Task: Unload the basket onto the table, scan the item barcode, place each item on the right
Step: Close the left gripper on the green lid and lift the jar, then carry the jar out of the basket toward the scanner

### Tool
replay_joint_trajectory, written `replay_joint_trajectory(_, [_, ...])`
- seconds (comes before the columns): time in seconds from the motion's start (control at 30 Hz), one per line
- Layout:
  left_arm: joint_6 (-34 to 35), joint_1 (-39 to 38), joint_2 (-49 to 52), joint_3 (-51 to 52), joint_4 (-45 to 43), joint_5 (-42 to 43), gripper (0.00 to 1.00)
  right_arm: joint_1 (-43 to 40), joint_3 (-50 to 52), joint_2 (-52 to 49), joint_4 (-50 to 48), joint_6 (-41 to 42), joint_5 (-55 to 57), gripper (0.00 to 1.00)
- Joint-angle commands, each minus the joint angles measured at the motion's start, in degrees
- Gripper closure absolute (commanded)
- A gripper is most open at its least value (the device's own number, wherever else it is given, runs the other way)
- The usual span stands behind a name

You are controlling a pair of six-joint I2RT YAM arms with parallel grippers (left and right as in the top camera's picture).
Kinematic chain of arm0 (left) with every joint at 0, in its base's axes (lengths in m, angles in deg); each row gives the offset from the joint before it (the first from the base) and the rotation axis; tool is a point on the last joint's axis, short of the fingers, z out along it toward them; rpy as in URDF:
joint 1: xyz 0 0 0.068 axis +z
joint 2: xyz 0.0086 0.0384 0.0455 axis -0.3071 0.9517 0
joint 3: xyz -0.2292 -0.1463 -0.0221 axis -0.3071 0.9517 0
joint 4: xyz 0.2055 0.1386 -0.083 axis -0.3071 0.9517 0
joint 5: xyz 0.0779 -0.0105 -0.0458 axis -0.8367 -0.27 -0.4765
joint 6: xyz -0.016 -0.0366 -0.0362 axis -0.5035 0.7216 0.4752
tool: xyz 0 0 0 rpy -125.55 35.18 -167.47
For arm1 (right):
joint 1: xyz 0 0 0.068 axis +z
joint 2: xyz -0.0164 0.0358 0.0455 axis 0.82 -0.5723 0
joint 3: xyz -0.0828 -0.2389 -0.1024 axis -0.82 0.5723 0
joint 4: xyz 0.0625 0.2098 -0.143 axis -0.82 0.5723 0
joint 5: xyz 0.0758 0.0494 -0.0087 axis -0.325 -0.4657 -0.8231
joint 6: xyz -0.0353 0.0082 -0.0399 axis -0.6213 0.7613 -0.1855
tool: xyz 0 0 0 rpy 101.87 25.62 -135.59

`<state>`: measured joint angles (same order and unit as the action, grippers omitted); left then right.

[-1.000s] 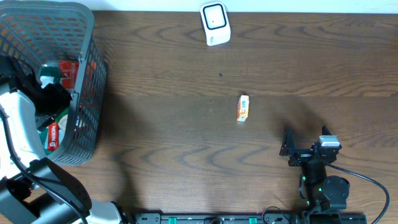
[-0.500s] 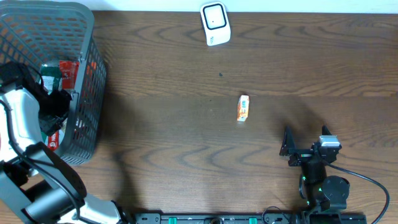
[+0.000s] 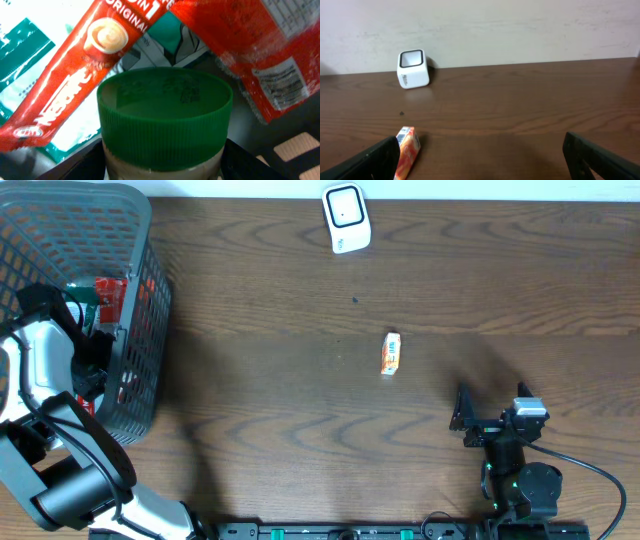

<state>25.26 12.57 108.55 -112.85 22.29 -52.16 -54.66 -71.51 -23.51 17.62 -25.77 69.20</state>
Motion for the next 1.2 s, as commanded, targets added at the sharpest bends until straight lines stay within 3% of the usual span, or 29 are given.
replay_joint_trajectory(0.0, [1.2,0.04,1.09,2.82,-0.87,-3.48,0.3,-0.7,0.09,0.2,0.2,0.52,-0.09,0.01])
replay_joint_trajectory(0.63, [1.22,0.04,1.16,8.55,-6.25,-3.45,0.29,-0.7,0.09,0.2,0.2,0.52,-0.07,0.01])
replay_joint_trajectory(0.77, [1.2,0.11,1.03,7.45,-6.36,-3.45,0.4,-0.7,0.09,0.2,0.2,0.52,-0.09,0.01])
replay_joint_trajectory(0.87, [1.16,0.11,0.46,4.52,-4.83,-3.5,0.43,-0.7,0.09,0.2,0.2,0.52,-0.09,0.01])
replay_joint_trajectory(0.97, [1.16,0.37,-1.01,1.07,-3.34,-3.48,0.53,-0.7,0.09,0.2,0.2,0.5,-0.07,0.01])
replay_joint_trajectory(1.17, [1.14,1.05,-6.64,-3.65,-2.14,-3.52,0.53,-0.7,0.09,0.2,0.2,0.5,-0.09,0.01])
